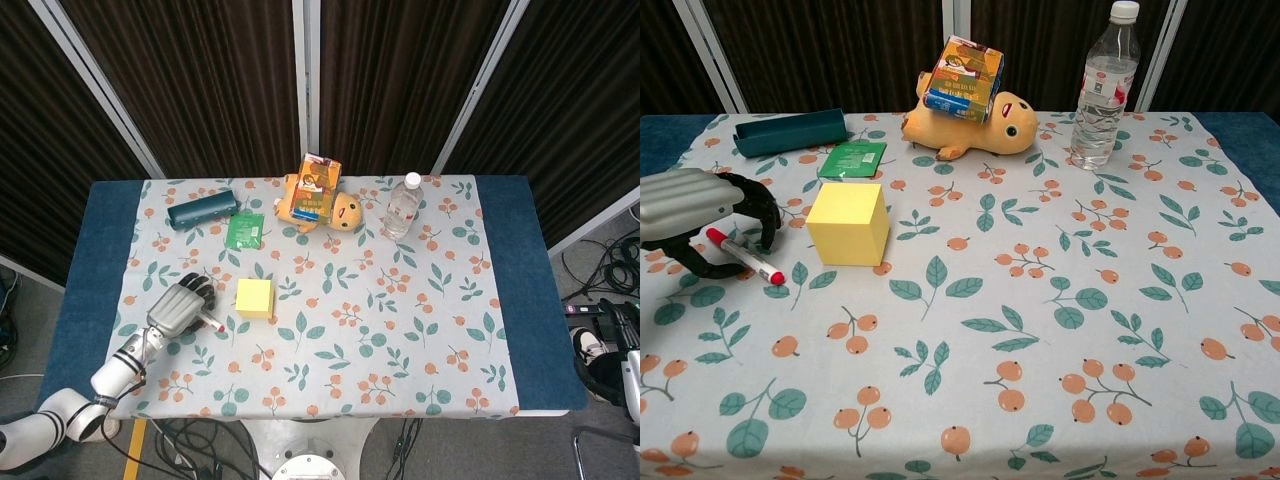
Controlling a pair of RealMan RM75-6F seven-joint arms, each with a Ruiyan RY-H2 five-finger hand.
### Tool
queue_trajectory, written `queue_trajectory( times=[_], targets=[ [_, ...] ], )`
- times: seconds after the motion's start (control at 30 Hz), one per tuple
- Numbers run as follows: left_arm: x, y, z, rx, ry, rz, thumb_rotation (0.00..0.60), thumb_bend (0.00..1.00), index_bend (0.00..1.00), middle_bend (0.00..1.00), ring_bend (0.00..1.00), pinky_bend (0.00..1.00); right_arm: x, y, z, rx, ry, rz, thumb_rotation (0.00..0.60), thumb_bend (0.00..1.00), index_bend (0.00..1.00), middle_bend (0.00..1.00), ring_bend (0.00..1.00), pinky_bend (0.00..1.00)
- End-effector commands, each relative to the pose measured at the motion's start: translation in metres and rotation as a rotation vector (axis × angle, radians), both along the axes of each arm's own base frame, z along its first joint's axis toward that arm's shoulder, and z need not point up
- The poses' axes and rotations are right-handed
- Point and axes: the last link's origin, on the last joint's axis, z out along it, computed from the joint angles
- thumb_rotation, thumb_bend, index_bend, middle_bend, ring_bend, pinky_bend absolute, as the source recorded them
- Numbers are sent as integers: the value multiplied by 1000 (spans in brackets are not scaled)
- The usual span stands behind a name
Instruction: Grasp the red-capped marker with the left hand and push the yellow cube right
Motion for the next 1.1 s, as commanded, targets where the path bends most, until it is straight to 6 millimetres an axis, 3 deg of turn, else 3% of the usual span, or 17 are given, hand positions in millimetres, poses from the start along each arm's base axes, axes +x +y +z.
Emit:
queue_trajectory(
  times=[0.03,0.3,0.77,1.1],
  targets=[
    [1,0,-1,0,-2,3,600,377,512,398,182,168,-1,1,0,-2,0,-2,600,220,54,152,9,137],
    [-2,-2,-3,-2,1,12,600,382,559,398,182,168,-2,0,0,-2,-2,-6,600,220,54,153,8,137],
    [-5,2,-5,8,20,16,600,384,531,400,182,168,-4,3,0,-3,-2,-15,600,221,54,160,1,137],
    [-8,5,-5,27,11,21,600,398,610,519,237,186,-5,3,-1,2,-4,-18,600,220,54,160,1,137]
  ],
)
